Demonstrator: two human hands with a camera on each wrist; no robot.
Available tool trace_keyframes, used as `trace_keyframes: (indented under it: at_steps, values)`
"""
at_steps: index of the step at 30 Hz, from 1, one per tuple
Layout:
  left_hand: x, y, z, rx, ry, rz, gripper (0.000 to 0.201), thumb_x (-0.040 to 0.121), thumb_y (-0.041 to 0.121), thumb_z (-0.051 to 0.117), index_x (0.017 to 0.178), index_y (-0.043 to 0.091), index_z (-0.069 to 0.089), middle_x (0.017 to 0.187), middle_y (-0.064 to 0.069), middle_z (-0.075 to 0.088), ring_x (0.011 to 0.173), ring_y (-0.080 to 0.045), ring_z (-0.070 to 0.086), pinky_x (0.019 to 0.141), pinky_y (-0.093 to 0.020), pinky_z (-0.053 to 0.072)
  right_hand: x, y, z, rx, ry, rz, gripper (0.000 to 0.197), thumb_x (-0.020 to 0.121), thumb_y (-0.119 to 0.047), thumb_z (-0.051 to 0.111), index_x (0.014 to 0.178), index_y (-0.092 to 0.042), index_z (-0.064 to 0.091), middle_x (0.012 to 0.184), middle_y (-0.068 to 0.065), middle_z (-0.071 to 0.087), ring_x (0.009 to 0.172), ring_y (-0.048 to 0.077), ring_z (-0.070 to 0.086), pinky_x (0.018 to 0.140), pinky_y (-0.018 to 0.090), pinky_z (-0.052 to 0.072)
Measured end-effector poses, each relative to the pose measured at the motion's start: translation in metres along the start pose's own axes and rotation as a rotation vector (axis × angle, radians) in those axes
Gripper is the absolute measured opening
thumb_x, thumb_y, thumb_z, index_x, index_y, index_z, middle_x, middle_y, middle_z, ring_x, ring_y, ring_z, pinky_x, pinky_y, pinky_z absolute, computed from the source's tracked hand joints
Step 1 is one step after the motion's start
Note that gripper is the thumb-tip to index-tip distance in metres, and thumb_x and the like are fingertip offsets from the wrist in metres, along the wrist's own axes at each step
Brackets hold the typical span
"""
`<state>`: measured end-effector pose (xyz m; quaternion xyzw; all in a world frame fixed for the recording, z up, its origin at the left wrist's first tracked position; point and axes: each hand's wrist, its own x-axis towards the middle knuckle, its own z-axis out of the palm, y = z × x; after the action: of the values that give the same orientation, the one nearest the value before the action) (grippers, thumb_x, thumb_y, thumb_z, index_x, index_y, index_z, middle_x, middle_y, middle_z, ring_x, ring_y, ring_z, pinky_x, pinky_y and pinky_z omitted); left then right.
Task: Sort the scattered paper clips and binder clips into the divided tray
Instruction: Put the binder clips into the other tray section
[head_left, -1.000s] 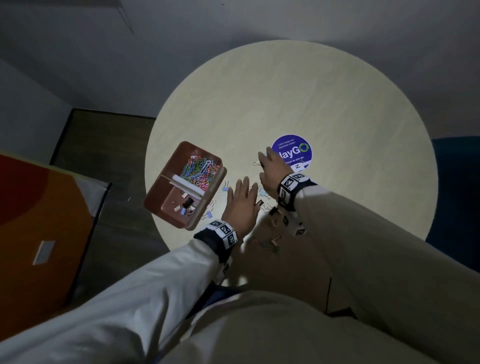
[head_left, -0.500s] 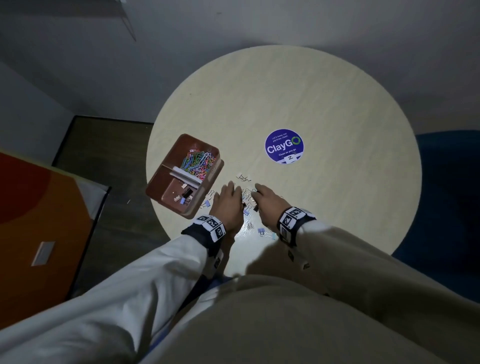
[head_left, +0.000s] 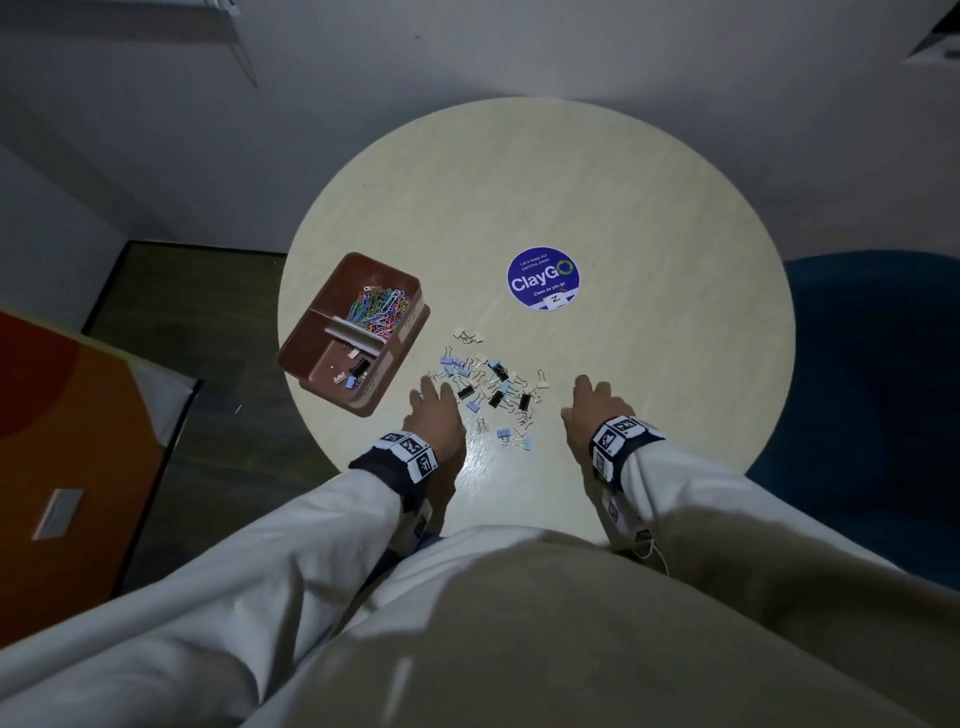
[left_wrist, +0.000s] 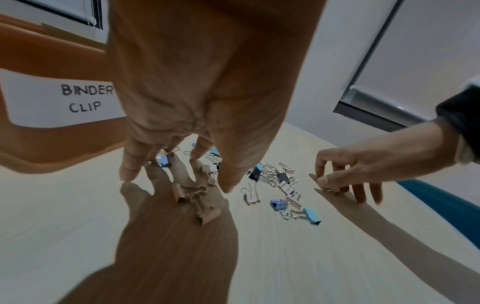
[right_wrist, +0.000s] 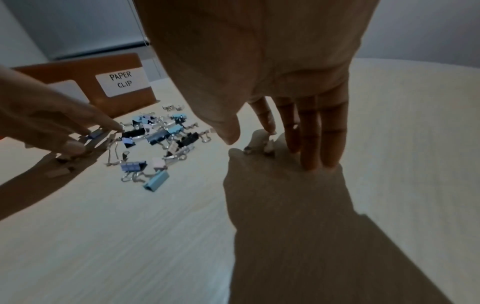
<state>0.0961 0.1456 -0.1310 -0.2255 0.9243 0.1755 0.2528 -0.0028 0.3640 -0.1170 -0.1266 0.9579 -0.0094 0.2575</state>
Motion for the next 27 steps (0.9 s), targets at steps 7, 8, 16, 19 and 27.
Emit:
trace_keyframes:
  at_steps: [7, 8, 16, 19, 27]
  values:
    - [-0.002, 0.005, -0.005, -0.043, 0.035, 0.243, 0.041, 0.086, 0.012, 0.064, 0.123, 0.012, 0.046, 0.125, -0.013, 0.041, 0.111, -0.038, 0.051, 0.085, -0.045, 0.051, -0.011, -0.039, 0.001, 0.181, -0.112, -0.07, 0.045, 0.098, -0.03, 0.051, 0.133, -0.009, 0.031, 0.122, 0.018, 0.046, 0.101, 0.038, 0.06, 0.071, 0.036, 0.043]
    - [-0.003, 0.003, -0.008, -0.001, 0.045, 0.218, 0.051, 0.085, 0.014, 0.067, 0.13, 0.013, 0.043, 0.127, -0.014, 0.04, 0.112, -0.037, 0.05, 0.084, -0.045, 0.051, -0.01, -0.046, 0.0, 0.197, -0.126, -0.095, 0.045, 0.097, -0.028, 0.052, 0.133, -0.007, 0.033, 0.123, 0.018, 0.047, 0.102, 0.037, 0.059, 0.073, 0.036, 0.043]
    - [-0.003, -0.032, -0.016, 0.036, -0.052, 0.097, 0.102, 0.071, 0.012, 0.083, 0.148, 0.016, 0.016, 0.131, -0.02, 0.029, 0.093, -0.034, 0.058, 0.073, -0.04, 0.054, -0.016, -0.036, -0.007, 0.19, -0.022, -0.253, 0.059, 0.084, -0.045, 0.064, 0.126, -0.017, 0.033, 0.115, 0.007, 0.044, 0.086, 0.026, 0.055, 0.066, 0.032, 0.043]
    - [0.0, -0.027, -0.019, 0.018, -0.028, 0.133, 0.097, 0.076, 0.008, 0.079, 0.15, 0.014, 0.017, 0.13, -0.02, 0.031, 0.079, -0.032, 0.061, 0.07, -0.039, 0.057, -0.012, -0.031, -0.005, 0.103, -0.138, -0.246, 0.089, 0.071, -0.044, 0.08, 0.135, -0.021, 0.022, 0.122, 0.01, 0.037, 0.091, 0.029, 0.056, 0.066, 0.035, 0.046]
    - [0.019, -0.005, -0.033, -0.092, -0.034, 0.153, 0.098, 0.073, 0.006, 0.084, 0.148, 0.015, 0.021, 0.13, -0.017, 0.032, 0.087, -0.039, 0.063, 0.079, -0.046, 0.057, -0.002, -0.061, -0.003, 0.171, -0.158, -0.332, 0.068, 0.084, -0.009, 0.069, 0.134, -0.016, 0.024, 0.123, 0.017, 0.043, 0.075, 0.03, 0.057, 0.062, 0.035, 0.045]
